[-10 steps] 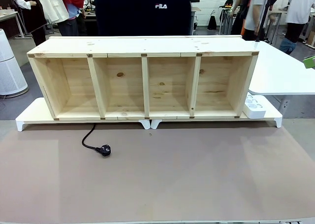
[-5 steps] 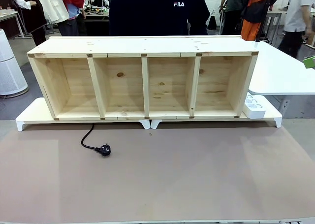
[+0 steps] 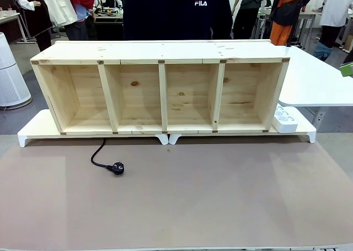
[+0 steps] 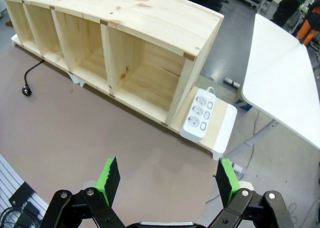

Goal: Perform cable management.
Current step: When the cord part of the Power Cable appears at the lower middle area of the table and stops, grasp the cord part of the Power Cable.

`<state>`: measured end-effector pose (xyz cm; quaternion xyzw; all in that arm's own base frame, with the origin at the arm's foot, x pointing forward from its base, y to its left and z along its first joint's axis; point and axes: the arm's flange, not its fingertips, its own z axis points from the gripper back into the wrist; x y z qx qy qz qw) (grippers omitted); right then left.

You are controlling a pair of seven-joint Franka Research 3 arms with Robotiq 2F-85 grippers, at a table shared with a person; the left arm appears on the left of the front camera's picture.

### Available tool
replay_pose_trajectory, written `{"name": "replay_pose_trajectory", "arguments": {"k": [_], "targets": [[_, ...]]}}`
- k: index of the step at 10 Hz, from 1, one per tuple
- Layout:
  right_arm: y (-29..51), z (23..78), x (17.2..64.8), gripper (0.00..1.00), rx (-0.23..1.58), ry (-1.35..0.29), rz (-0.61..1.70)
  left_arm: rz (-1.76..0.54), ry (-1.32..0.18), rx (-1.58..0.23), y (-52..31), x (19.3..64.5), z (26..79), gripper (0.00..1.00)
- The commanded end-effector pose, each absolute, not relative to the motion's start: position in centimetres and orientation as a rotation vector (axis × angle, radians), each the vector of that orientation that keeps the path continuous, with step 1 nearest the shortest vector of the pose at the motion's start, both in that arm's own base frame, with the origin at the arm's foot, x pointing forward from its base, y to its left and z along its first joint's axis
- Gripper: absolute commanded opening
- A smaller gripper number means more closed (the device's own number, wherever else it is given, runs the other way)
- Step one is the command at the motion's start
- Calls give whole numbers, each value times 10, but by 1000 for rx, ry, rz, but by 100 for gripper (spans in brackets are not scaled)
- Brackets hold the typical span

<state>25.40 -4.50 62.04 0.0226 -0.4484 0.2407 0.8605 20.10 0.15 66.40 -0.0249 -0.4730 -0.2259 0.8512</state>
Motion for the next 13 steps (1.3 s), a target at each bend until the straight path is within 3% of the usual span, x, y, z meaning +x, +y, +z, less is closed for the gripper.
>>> {"name": "replay_pose_trajectory", "arguments": {"k": [1, 13], "targets": [[-43, 620, 259, 100, 40, -947, 504, -464, -1007, -63, 0, 202, 665, 100], [-28, 636, 253, 100, 24, -935, 550, -464, -1007, -63, 0, 202, 665, 100]]}}
